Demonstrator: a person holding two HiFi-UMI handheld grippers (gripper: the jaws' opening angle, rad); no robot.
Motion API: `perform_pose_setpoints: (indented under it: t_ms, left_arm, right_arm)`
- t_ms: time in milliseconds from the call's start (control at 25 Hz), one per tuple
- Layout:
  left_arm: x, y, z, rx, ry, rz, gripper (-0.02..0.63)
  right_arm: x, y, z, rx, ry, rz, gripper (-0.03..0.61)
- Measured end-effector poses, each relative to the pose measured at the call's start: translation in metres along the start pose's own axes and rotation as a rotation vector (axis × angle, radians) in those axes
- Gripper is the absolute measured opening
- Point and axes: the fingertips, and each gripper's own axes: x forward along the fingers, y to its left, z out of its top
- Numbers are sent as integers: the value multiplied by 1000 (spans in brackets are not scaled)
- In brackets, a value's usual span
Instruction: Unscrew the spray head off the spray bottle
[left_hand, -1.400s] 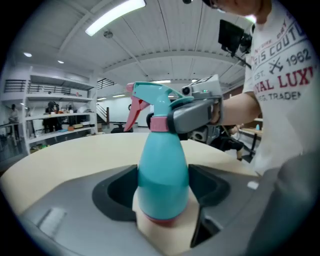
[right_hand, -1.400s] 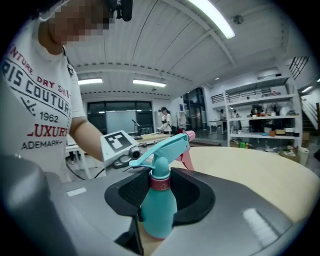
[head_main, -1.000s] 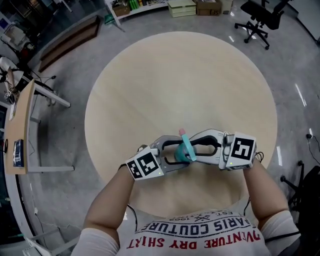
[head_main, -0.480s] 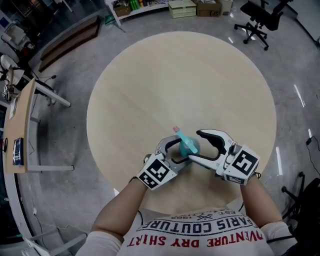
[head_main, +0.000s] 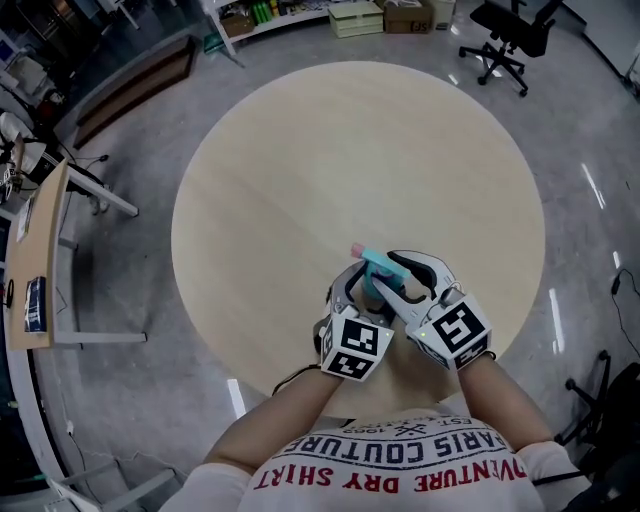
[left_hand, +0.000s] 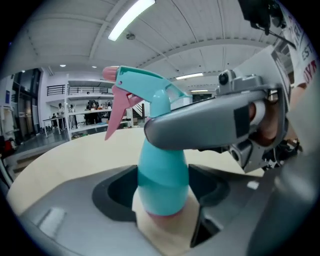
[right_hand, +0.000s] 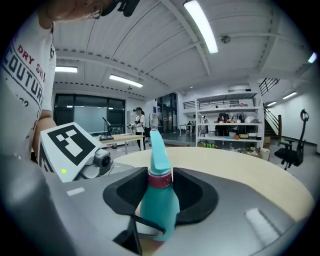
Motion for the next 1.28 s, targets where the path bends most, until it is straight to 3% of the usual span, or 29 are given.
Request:
perform_pose_setpoints:
  t_ms: [200, 360, 560, 840, 960, 1120, 1280]
  left_arm:
    - [-1, 3, -1, -7, -5, -13, 314]
    - [-2, 3, -2, 20, -37, -79, 314]
    - [-11, -2, -7, 130, -65, -302, 311]
    - [-20, -8, -12, 297, -25, -630, 307]
    - [-18, -8, -10, 344, 11, -651, 307]
    - [-14, -9, -9, 342, 8, -632, 307]
    - [-13, -11, -9, 323, -6, -578, 308]
  right_arm:
    - [4, 2, 1, -19, -4, 14, 155]
    - [4, 2, 0, -8, -6, 88, 150]
    - [0, 12, 1, -48, 7, 272, 143]
    - [-13, 17, -1, -34, 14, 552, 130]
    - [-13, 15, -1, -65, 32, 569, 130]
    - [-16, 12, -2, -68, 24, 560, 130]
    - [-16, 11, -2, -74, 17, 473, 145]
